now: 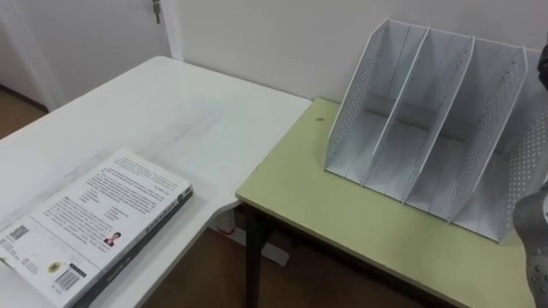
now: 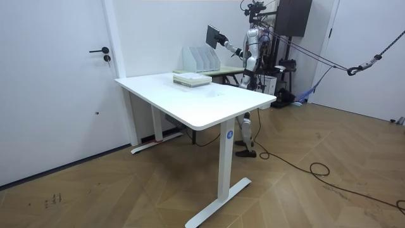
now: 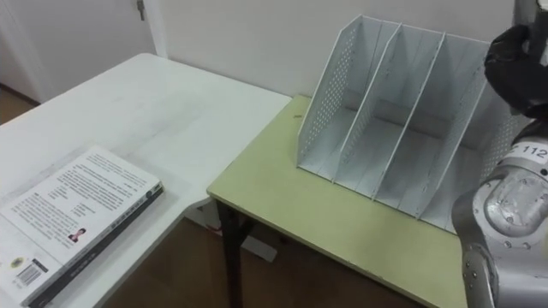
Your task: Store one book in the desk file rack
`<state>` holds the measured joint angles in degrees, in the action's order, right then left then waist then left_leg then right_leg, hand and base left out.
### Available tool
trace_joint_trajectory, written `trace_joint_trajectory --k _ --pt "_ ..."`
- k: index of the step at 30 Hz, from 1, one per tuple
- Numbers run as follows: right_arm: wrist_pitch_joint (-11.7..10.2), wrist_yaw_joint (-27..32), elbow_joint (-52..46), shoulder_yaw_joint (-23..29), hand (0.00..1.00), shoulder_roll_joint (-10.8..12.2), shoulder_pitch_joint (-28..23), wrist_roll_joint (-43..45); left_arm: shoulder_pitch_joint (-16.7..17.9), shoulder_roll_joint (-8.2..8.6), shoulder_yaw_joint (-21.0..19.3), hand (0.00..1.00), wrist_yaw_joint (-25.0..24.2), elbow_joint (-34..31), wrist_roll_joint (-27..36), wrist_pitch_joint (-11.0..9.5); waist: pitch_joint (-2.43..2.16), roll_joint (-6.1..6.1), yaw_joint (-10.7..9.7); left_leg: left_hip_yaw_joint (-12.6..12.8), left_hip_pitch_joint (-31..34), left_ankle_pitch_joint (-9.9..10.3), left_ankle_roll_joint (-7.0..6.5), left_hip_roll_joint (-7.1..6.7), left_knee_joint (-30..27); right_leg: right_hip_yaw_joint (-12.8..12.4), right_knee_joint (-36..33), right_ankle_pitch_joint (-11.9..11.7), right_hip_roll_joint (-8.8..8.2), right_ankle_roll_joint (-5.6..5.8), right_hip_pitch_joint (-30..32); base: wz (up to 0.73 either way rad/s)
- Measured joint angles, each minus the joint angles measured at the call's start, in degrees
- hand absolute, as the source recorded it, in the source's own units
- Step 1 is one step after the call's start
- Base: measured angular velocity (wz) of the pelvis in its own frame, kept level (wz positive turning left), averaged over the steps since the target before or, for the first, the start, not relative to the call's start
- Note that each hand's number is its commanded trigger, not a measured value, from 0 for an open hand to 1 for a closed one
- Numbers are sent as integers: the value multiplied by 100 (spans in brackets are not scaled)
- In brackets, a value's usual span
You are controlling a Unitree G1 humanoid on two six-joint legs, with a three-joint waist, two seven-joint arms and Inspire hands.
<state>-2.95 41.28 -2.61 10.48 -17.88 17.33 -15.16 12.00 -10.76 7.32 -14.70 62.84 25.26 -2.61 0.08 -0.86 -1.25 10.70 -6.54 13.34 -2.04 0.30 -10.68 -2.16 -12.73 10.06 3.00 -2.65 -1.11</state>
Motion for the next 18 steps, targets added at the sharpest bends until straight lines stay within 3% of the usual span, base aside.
trace_joint_trajectory --k 8,11,18 --pt "66 205 -65 43 100 -19 21 -10 2 0 -39 0 6 26 3 14 -34 -38 -6 -44 -2 0 0 -1 0 3 -2 -1 0 -1 -7 0" --pt "162 232 -63 43 100 -49 182 -36 1 0 -37 0 54 26 -1 24 -30 -49 -18 -74 -13 0 0 -1 0 13 -5 -5 0 -5 -19 1" --pt "166 352 -62 38 100 -50 411 -36 -18 2 -35 0 71 30 0 21 -14 -85 18 -195 -22 -1 0 -12 -5 79 10 -4 -8 -6 -50 4"
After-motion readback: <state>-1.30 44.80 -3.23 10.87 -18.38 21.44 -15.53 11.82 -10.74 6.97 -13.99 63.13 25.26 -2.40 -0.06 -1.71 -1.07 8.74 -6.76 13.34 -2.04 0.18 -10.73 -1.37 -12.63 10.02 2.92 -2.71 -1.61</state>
